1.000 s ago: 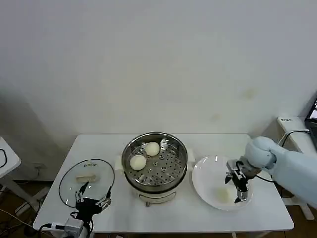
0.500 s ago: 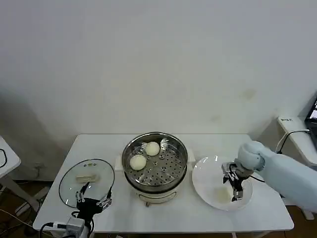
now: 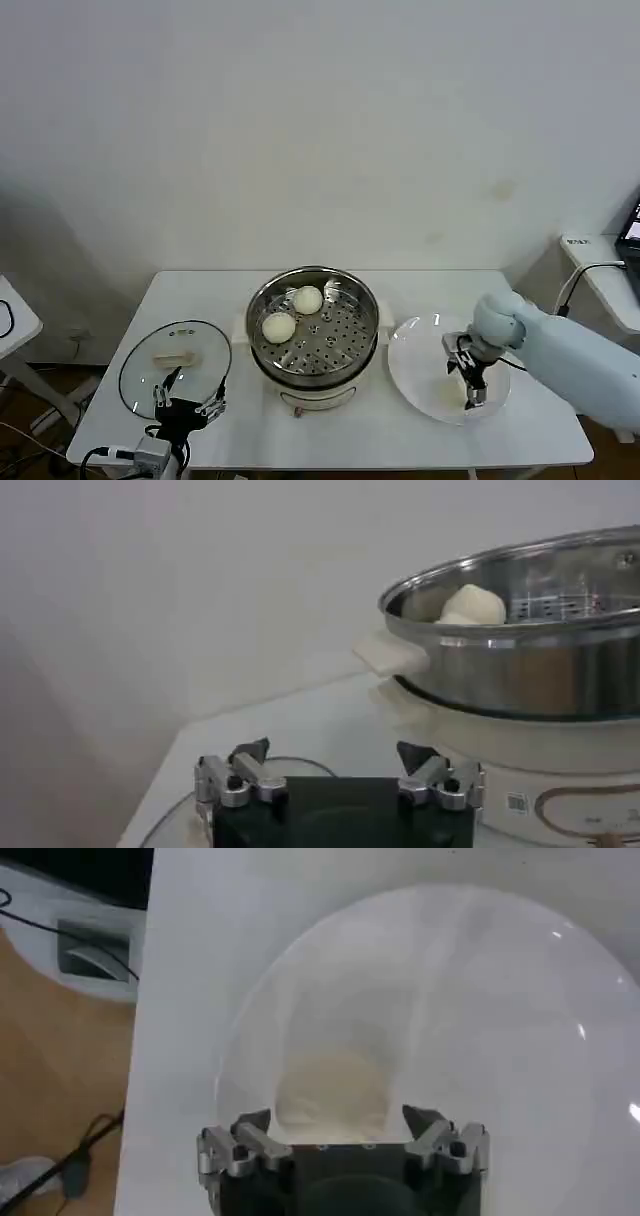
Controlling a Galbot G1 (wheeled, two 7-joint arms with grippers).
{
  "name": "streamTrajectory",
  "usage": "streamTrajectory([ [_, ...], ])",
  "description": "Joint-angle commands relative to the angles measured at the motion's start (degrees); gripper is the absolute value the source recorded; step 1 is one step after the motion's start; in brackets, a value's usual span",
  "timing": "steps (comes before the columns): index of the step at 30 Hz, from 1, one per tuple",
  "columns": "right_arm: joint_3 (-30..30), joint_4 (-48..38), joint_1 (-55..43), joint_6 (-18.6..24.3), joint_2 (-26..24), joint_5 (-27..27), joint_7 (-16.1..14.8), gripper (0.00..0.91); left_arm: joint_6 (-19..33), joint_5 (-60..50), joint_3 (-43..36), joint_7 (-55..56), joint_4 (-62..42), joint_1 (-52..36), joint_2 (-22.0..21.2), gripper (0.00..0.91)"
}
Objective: Take steamed baozi put them in steamer then cover it.
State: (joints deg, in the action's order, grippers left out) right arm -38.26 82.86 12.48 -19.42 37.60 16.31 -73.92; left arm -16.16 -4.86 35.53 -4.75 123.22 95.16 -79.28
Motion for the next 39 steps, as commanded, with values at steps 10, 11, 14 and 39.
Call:
streamTrajectory([
  [10,0.3,-0.2,0.5,-0.2,0.2,0.2,0.2,0.685,0.0,-0.1,-0.2,0.0,0.1,0.2,-0.1,0.907],
  [11,0.3,-0.1,0.4,-0.2,0.2,0.2,0.2,0.685,0.0,-0.1,-0.1,0.0,0.2,0.2,-0.2,0.907],
  [14,0.4,0.5,-0.2,-0.4,-0.4,-0.3,0.3,0.685,0.0,-0.1,-0.2,0.0,0.3,0.2,-0.2,0.907],
  [39,0.0,2.8,-29.8,-2.4,3.2,-16.6,-1.9,0.685,0.4,0.7,0.4,0.2,1.1,-0.4,-0.8,0.907],
])
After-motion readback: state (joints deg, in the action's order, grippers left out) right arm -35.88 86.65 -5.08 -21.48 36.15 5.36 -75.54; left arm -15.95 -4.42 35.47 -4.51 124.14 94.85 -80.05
